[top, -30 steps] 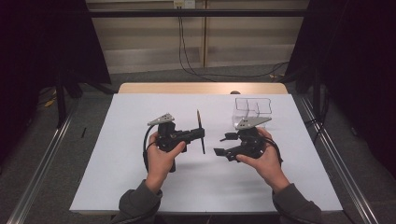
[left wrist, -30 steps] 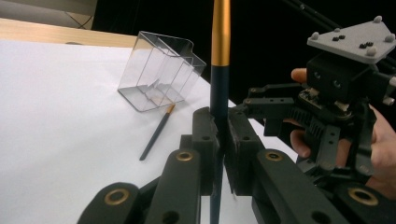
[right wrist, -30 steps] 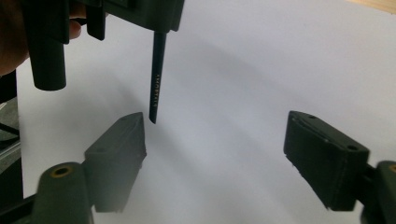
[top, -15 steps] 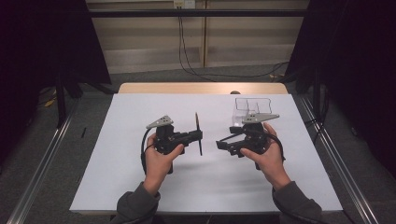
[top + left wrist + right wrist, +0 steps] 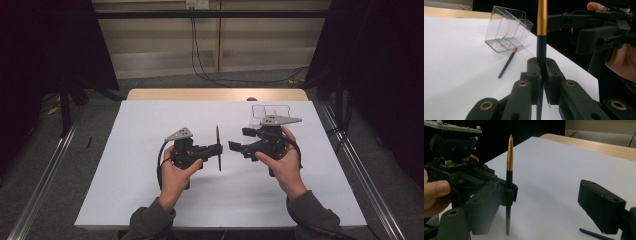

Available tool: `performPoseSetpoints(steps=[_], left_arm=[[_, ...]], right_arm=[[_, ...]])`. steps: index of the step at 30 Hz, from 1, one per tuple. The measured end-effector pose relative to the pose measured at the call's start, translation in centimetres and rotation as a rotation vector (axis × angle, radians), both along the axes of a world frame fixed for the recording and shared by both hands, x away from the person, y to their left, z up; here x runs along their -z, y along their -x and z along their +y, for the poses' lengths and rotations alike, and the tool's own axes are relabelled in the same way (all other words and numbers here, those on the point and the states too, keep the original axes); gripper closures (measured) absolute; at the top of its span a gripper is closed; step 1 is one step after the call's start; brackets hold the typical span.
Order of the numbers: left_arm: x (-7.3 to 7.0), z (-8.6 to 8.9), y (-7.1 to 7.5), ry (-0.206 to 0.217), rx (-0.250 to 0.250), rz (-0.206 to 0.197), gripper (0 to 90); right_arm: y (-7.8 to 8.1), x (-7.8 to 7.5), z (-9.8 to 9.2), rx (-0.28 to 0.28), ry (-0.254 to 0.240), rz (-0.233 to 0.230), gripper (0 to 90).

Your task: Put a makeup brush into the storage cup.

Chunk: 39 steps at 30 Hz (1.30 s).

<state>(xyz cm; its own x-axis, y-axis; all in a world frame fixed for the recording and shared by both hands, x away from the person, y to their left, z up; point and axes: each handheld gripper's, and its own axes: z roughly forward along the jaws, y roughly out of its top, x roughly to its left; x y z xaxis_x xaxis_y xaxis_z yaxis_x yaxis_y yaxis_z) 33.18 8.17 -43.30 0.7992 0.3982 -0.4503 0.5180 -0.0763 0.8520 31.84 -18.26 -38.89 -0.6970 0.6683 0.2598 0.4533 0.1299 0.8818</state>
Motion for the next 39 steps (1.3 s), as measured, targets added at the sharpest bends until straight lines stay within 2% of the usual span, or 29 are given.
performPoseSetpoints(steps=[5,7,9,11,12,13,15,18,19,21,23,25,30,33,39], left_arm=[[0.1,-0.5,0.1,-0.002,0.013,0.004,83.7],[0.1,-0.8,0.1,0.000,0.015,0.002,83.8],[0.1,-0.9,0.2,-0.008,0.019,-0.003,83.8],[0.2,-1.1,0.3,-0.014,0.025,-0.007,83.8],[0.2,-1.2,0.3,-0.005,0.028,-0.002,83.8],[0.3,-1.2,0.3,-0.017,0.035,-0.007,83.8],[0.3,-1.3,0.4,-0.013,0.033,-0.004,83.7],[0.4,-1.3,0.5,-0.010,0.027,-0.003,83.8],[0.4,-1.3,0.5,-0.010,0.026,-0.003,83.8],[0.4,-1.3,0.5,-0.008,0.029,-0.005,83.8],[0.3,-1.3,0.6,-0.013,0.030,-0.009,83.8],[0.3,-1.4,0.6,-0.004,0.031,-0.006,83.8],[0.4,-1.4,0.8,-0.018,0.037,-0.016,83.7],[0.4,-1.4,0.8,-0.007,0.037,-0.015,83.8],[0.3,-1.2,0.9,-0.011,0.023,-0.020,83.7]], right_arm=[[-0.1,-0.1,0.4,-0.006,0.000,-0.009,26.8],[0.0,-0.2,0.6,-0.013,0.001,-0.019,33.5],[-0.1,-0.3,0.9,-0.018,0.007,-0.021,34.1],[-0.1,-0.3,1.0,-0.018,0.004,-0.026,39.5],[-0.1,-0.4,1.1,-0.015,0.001,-0.026,39.5],[-0.1,-0.4,1.2,-0.013,-0.004,-0.029,39.7],[-0.1,-0.4,1.3,-0.015,-0.007,-0.033,43.2],[-0.2,-0.3,1.4,-0.020,-0.019,-0.003,48.2],[-0.2,-0.3,1.5,-0.014,-0.016,-0.002,49.6],[-0.2,-0.1,1.6,-0.034,-0.036,0.001,53.4],[-0.2,-0.1,1.8,-0.040,-0.023,0.000,58.7],[-0.2,-0.1,2.1,-0.056,-0.038,0.010,63.5],[-0.2,-0.2,2.4,-0.059,-0.033,0.026,73.7],[-0.2,-0.1,2.5,-0.061,-0.036,0.035,77.5],[-0.3,0.0,2.9,-0.069,-0.050,0.044,84.0]])
